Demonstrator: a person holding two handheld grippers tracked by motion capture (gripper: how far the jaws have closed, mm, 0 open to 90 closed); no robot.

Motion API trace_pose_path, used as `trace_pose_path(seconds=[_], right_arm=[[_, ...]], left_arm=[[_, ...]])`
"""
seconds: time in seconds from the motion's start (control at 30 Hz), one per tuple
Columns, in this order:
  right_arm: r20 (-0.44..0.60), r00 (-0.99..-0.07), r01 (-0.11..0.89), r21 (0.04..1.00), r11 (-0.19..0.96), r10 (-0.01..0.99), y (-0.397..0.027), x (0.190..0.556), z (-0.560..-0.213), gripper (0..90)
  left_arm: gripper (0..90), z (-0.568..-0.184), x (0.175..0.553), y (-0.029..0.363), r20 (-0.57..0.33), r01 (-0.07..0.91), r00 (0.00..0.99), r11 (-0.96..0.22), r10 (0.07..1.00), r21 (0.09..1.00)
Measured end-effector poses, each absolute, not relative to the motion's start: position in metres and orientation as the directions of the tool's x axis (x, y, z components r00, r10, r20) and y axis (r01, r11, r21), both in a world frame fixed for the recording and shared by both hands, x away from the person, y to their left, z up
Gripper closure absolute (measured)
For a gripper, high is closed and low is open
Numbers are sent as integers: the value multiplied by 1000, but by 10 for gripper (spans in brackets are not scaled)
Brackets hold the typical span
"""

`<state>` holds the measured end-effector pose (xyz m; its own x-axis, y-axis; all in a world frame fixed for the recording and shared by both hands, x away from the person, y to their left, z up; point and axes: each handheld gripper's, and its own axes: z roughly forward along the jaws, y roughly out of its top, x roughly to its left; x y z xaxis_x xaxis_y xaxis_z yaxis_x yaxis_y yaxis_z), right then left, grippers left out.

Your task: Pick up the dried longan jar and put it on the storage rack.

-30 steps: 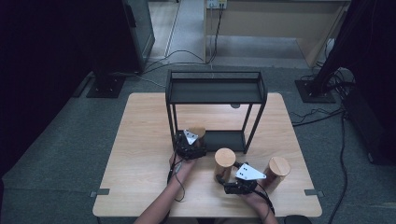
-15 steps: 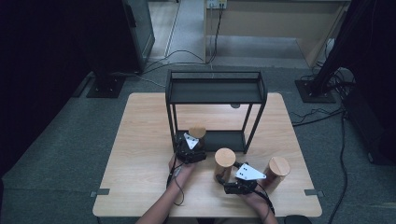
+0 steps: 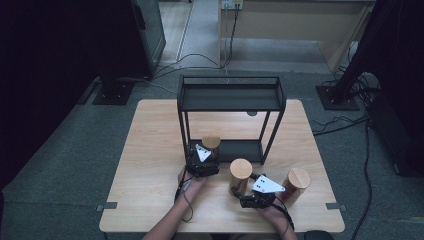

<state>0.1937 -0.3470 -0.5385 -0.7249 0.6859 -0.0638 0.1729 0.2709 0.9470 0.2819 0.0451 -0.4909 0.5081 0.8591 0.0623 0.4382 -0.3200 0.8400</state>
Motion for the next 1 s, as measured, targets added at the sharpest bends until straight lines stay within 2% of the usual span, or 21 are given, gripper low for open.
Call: trace_pose_path(seconds=[0.37,1.0], right_arm=[[-65,-725,172,947,271,686,-347,194,-539,169],[-68,-724,171,947,274,686,-347,193,-538,169]], left_arm=[[185,-483,280,58,34,472,526,-325,850,820],[185,-476,271,70,47,496,573,-392,818,775]])
